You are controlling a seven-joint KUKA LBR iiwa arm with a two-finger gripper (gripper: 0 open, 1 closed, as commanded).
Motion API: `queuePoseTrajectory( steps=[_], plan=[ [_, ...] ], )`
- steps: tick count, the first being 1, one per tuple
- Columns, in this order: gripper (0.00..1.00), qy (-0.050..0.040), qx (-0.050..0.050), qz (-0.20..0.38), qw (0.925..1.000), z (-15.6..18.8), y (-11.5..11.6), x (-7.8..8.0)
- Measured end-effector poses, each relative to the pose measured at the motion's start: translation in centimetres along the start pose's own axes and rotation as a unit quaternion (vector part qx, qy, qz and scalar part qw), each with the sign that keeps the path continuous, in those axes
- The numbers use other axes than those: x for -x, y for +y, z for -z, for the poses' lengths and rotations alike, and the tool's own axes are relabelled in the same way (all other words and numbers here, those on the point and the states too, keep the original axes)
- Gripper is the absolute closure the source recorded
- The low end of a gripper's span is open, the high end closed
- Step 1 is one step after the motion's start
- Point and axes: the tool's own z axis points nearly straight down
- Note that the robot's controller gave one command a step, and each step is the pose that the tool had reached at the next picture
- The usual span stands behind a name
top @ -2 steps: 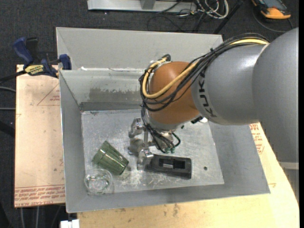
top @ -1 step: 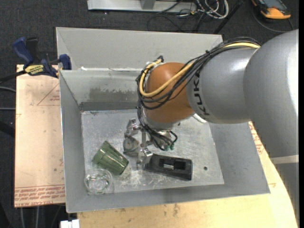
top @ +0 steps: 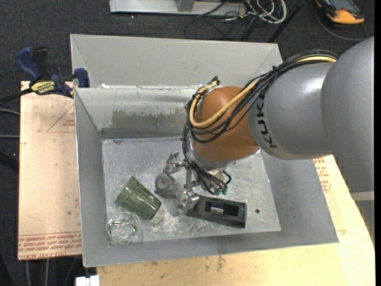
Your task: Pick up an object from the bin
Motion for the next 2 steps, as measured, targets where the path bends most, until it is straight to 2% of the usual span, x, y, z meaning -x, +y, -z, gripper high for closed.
queuePoseTrajectory(
  steps=[1,2],
  plan=[
    [0.0,0.0133,-0.011,-0.014,0.9998,-0.5,1.7,-0.5],
    [1.0,0.0187,-0.01,0.019,0.9996,-2.0,7.6,0.4]
  ],
)
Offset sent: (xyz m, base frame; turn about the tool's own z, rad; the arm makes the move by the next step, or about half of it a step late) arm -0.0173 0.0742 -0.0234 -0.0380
